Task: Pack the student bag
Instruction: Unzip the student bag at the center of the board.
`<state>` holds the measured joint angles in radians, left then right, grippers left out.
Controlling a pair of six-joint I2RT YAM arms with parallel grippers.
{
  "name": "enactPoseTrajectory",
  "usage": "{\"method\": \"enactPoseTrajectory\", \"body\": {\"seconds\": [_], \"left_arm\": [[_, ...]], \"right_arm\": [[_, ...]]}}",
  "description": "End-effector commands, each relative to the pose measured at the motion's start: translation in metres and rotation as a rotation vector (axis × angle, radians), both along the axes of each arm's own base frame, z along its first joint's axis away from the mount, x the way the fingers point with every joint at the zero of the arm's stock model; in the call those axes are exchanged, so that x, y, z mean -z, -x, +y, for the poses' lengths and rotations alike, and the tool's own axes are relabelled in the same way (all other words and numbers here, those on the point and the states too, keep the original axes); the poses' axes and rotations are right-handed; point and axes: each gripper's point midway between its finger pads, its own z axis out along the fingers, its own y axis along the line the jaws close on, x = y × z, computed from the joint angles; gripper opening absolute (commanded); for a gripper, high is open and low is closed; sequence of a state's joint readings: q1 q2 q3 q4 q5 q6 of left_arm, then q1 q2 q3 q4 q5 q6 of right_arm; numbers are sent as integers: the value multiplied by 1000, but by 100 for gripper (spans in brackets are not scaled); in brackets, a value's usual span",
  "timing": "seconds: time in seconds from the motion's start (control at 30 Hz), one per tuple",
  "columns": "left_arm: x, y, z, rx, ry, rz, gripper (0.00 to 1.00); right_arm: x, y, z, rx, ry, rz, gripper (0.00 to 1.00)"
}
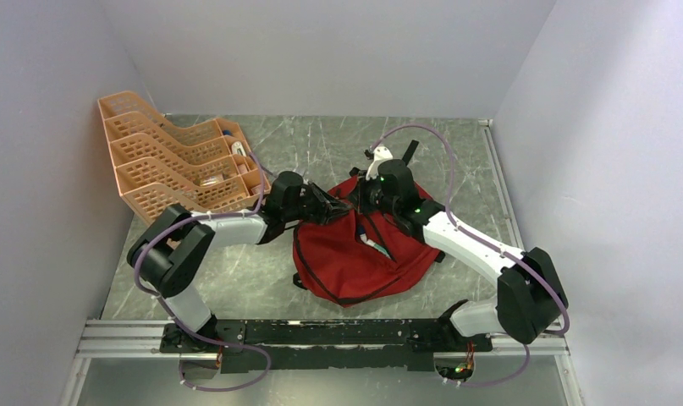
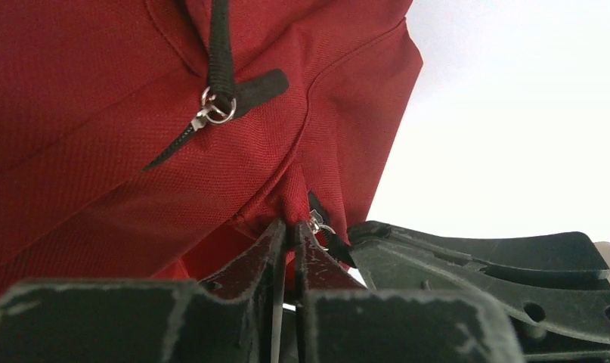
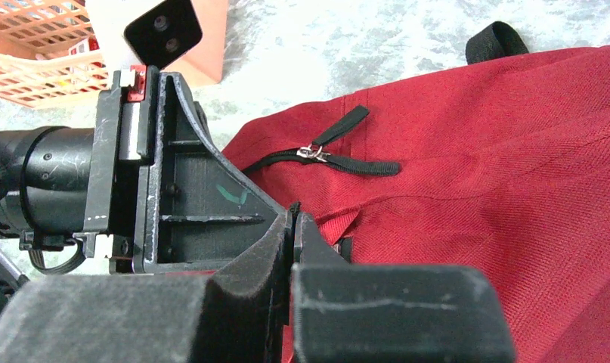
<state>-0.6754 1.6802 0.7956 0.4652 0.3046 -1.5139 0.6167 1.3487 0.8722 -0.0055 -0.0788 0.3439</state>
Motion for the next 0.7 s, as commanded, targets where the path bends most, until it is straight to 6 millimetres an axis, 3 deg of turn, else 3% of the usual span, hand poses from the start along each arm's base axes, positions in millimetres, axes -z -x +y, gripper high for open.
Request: {"method": "enactPoseTrajectory", "body": {"seconds": [0.0,0.4,0.67], "left_arm": [[-13,-5,-7,59,33,-50,9],[-1,-46,34,-11,-77,-115,5],[7,-65,50,-46,-100,-116,5]], "right_arm": [[-7,4,2,-28,-16,-29,0],[15,16,-15,17,16,13,0],[28,31,-19,-10,50,76,0]]}}
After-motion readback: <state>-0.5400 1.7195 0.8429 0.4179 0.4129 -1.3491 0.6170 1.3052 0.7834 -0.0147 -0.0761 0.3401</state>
